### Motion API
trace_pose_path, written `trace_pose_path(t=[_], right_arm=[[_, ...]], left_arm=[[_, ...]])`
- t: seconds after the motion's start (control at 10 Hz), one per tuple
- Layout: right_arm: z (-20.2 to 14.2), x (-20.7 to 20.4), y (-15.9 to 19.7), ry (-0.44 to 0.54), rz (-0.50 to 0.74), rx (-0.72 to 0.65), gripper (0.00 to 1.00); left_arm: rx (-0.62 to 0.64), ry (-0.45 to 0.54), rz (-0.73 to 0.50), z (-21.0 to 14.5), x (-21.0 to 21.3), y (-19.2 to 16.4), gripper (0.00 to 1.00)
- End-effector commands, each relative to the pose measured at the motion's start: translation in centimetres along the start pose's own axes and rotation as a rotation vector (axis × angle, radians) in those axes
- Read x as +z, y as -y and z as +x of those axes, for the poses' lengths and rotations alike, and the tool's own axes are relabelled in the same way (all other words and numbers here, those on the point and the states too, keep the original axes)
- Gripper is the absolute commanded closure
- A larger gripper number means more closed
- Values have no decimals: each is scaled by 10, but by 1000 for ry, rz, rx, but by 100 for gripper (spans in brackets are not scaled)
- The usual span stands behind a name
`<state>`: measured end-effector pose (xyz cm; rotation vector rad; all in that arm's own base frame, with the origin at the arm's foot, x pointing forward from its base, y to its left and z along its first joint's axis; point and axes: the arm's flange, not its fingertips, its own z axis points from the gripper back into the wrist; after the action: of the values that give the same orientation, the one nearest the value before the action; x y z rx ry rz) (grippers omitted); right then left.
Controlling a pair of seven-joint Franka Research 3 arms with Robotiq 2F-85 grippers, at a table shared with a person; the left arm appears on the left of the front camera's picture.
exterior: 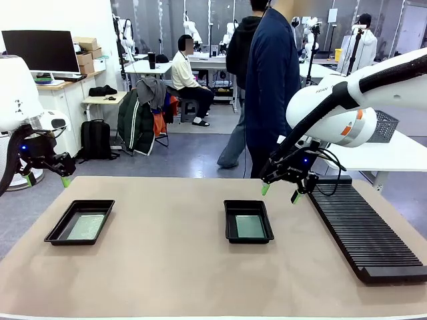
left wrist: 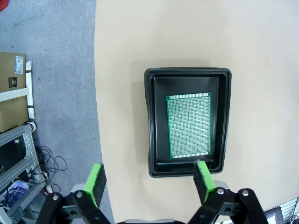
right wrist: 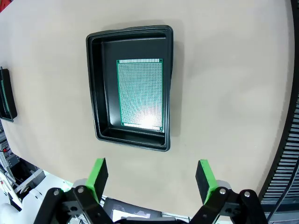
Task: Inspect and transfer BCBs to ESD trays.
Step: Pick up the ESD tray and place it on the left side of the table.
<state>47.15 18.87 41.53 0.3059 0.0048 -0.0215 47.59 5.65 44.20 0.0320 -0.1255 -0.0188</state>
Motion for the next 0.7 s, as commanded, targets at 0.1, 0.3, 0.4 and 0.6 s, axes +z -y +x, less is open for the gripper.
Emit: trace_pose_path(t=[0.1, 0.3, 0.4, 0.6], right_arm=[[0, -1, 0, 4, 6, 0, 0], [-8, 12, 18, 21, 45, -24, 0], [-15, 20, 36, 29, 94, -40, 0], [-27, 32, 73, 65, 205, -86, 0]], left_arm=[[2, -1, 0, -1, 0, -1, 0], [5, 10, -18, 3, 11, 23, 0], [0, 15, -14, 4, 22, 45, 0], [-7, 34, -35, 3, 38, 99, 0]])
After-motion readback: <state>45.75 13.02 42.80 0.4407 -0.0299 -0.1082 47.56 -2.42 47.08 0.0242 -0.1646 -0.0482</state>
